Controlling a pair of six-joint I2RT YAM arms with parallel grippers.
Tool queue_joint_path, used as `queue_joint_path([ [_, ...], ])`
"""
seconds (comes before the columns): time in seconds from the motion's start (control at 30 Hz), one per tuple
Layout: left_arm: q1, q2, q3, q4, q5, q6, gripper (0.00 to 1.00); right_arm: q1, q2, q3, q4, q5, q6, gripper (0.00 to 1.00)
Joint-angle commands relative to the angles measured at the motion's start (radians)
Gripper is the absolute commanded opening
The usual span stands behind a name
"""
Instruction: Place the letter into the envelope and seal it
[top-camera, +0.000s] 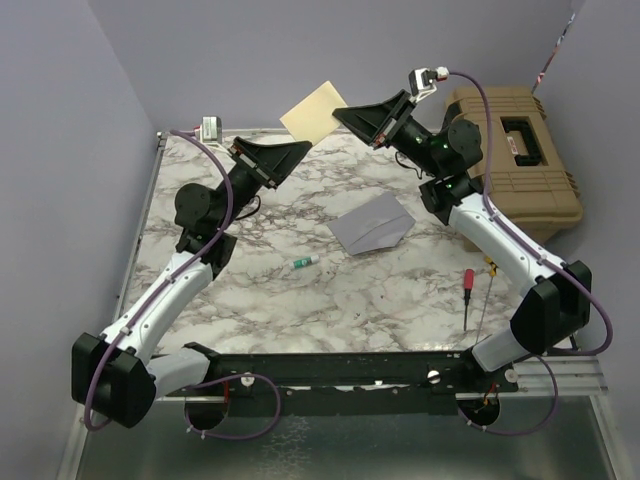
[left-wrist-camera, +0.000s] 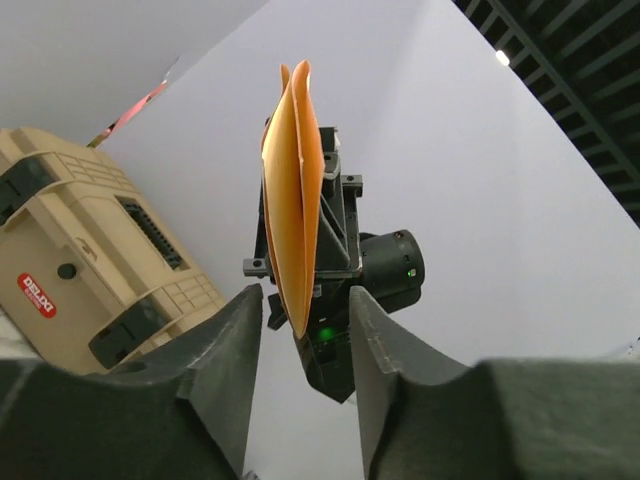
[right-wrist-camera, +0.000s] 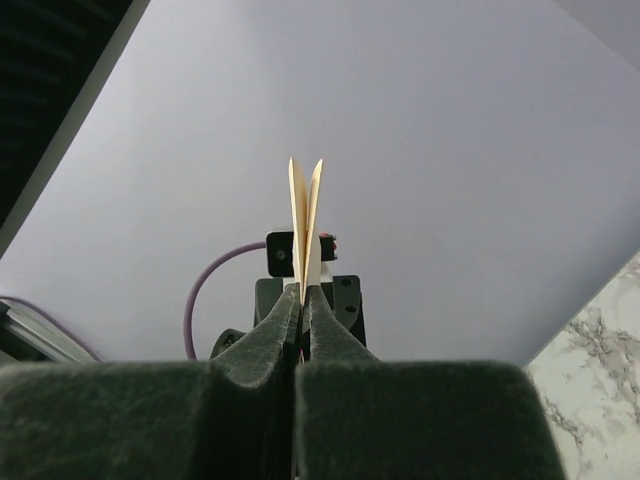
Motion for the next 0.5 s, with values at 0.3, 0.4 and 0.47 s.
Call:
queue_joint_path([
  [0.3,-0.016,0.042,-0.011,0.08,-0.065,-0.008,0.26,0.012,-0.038,-0.043,-0.02,0.039,0.026,0.0],
  [0.4,-0.015,0.037,-0.019,0.08,-0.085,0.006,0.24,0.012,-0.048,-0.057,-0.041,0.029,0.025,0.0],
  [0.47,-0.016,0.036,-0.018,0.079,-0.086,0.012,0.2,0.012,-0.061,-0.074,-0.054,0.028,0.015,0.0],
])
